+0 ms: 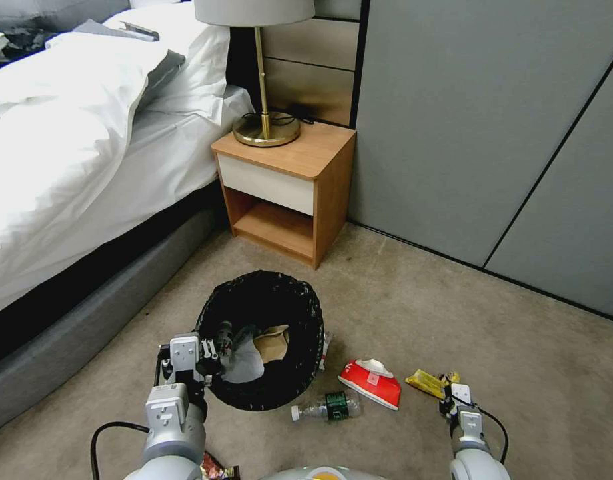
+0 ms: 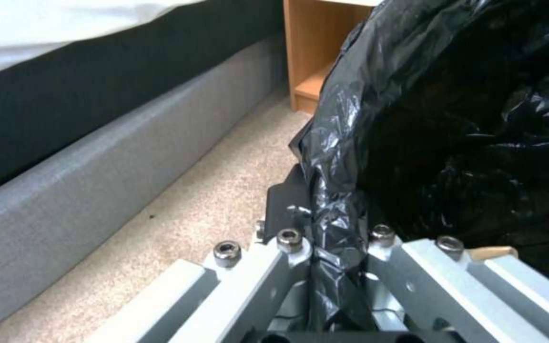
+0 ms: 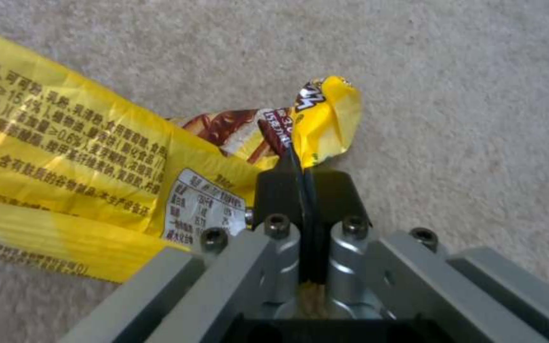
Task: Pick up the trash bin, then pick up the garbage from the floor and place it into the trash bin.
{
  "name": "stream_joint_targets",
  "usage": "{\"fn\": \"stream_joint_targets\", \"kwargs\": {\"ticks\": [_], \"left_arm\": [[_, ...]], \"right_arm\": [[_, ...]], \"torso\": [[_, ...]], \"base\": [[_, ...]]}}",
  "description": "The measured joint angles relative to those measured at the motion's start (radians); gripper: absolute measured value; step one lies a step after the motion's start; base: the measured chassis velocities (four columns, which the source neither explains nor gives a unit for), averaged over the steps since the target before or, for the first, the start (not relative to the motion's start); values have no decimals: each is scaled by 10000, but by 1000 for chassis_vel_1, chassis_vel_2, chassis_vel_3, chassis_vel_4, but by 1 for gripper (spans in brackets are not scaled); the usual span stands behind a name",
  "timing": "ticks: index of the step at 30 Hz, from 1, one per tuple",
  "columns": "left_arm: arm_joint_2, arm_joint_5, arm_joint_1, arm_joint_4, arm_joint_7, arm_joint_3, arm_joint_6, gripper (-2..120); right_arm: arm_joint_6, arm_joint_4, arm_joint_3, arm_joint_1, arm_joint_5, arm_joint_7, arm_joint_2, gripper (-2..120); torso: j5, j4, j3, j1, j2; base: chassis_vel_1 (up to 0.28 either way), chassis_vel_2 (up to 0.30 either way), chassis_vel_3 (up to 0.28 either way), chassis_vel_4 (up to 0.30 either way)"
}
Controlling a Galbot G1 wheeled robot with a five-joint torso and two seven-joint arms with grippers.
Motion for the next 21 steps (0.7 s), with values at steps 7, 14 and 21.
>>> {"fn": "stream_joint_targets", "kwargs": {"ticks": [7, 14, 21], "left_arm": [[10, 0, 10, -7, 0, 11, -9, 1], [22, -27, 9, 35, -2, 52, -14, 1], [36, -27, 58, 41, -2, 53, -13, 1]], "right_arm": [[143, 1134, -27, -303, -73, 80, -46, 0], [1240, 4105, -221, -698, -493, 102, -63, 0], [1575, 7341, -593, -642, -546, -108, -114, 0]], "torso": [[-1, -1, 1, 0, 0], [-2, 4, -1, 0, 0], [-2, 7, -1, 0, -1]], "base": [[0, 0, 0, 0], [0, 0, 0, 0], [0, 0, 0, 0]]}}
